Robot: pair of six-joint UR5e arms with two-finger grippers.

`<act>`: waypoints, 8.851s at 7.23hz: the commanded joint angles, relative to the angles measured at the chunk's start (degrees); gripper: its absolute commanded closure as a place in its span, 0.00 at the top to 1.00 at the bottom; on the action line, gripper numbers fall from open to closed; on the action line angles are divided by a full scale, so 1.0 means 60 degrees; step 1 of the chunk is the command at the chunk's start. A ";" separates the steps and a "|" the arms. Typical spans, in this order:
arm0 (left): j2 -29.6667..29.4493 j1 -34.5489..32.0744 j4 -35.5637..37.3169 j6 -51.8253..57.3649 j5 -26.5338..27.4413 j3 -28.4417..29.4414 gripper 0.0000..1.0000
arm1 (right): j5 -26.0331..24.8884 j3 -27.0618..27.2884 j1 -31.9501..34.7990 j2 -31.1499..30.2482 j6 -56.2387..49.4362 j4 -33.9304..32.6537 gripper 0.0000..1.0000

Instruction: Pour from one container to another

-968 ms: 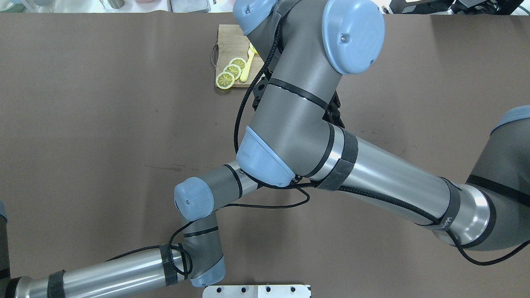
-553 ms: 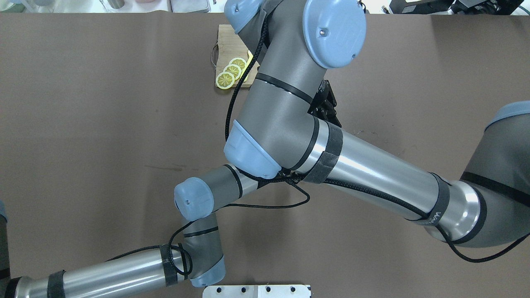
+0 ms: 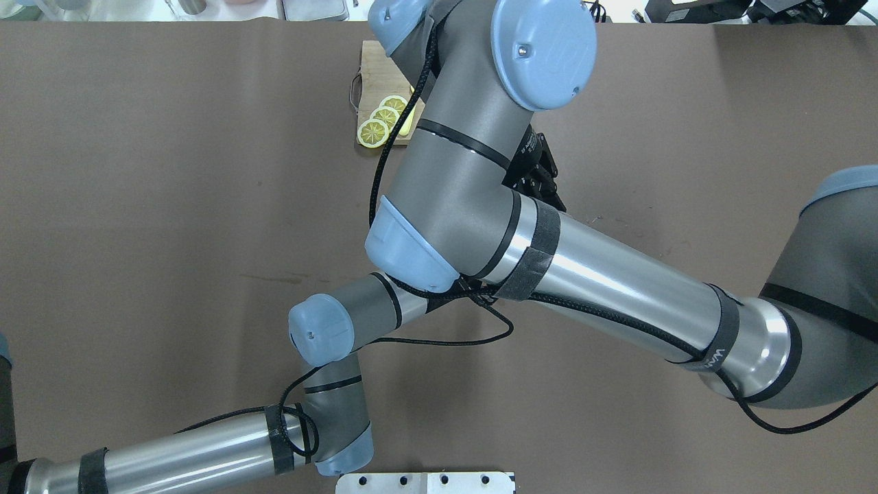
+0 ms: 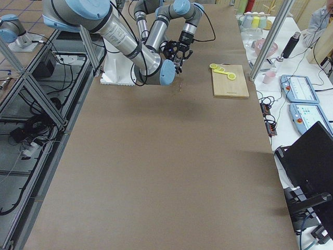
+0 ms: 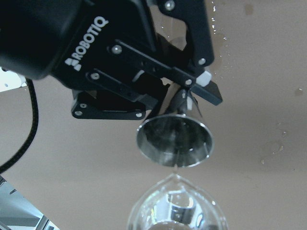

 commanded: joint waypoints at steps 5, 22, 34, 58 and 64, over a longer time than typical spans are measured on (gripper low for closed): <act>0.0000 0.0000 0.0000 0.0000 0.0000 -0.0029 0.00 | 0.0029 -0.0208 -0.0002 0.0124 -0.0161 -0.0157 0.00; 0.0059 0.0000 -0.0014 0.0000 0.0015 -0.0059 0.00 | 0.0454 0.0258 0.0392 0.0681 -0.0556 -0.1080 0.00; 0.2122 -0.1930 -0.0015 0.0336 -0.0015 -0.1992 0.00 | 0.3704 0.4641 0.3849 -0.4091 -0.2270 0.4156 0.00; 0.6036 -0.2550 -0.2770 -0.2335 0.3497 -0.1670 0.00 | 0.5582 -0.2715 0.2432 -0.8119 0.6006 2.5199 0.00; 0.6079 -0.1306 -0.1540 -0.3236 0.5433 -0.1685 0.00 | 0.3199 -0.2669 0.2021 -0.8576 0.4515 2.5053 0.00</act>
